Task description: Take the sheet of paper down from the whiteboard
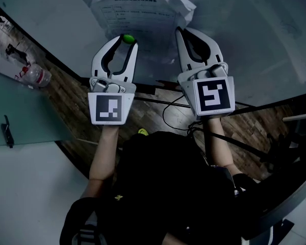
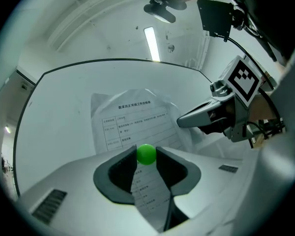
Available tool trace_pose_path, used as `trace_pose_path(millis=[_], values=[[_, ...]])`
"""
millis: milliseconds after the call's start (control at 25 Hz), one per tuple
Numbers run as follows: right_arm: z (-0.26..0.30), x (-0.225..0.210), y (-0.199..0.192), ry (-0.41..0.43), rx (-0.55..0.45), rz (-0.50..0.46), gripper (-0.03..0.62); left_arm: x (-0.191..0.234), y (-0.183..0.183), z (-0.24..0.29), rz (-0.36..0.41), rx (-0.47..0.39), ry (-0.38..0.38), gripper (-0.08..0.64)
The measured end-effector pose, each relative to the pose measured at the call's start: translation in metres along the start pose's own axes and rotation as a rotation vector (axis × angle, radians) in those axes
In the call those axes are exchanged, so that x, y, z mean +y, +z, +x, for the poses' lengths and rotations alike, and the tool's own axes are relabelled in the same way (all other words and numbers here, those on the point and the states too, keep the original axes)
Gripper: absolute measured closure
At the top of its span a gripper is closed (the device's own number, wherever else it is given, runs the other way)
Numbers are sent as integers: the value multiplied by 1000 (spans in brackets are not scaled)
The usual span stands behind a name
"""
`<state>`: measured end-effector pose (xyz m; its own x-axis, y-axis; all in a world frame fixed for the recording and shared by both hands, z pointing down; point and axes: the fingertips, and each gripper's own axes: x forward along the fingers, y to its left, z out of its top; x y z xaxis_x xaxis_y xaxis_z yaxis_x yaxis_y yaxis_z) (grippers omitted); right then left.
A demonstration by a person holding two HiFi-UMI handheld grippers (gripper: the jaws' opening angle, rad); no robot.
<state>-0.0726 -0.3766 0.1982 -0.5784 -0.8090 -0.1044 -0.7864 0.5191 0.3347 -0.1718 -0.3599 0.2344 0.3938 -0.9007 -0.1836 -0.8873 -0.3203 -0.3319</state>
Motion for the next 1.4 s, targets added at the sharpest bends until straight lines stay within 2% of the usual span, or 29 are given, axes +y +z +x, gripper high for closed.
trace_pose_path(millis=[240,640,1160,1400], values=[[4,-4,-3,33,12,62,568,1,-1,3,-15,33,-14,442],[-24,20,-37,107,19,147,568,-31,-20,-25,-57,50,-21,442],[-47,25,-36,194,-32,191,568,-48,-15,-42,-29,88,55,442],[-95,23,-44,256,-57,237,568,-94,-7,-61,-2,100,92,442]])
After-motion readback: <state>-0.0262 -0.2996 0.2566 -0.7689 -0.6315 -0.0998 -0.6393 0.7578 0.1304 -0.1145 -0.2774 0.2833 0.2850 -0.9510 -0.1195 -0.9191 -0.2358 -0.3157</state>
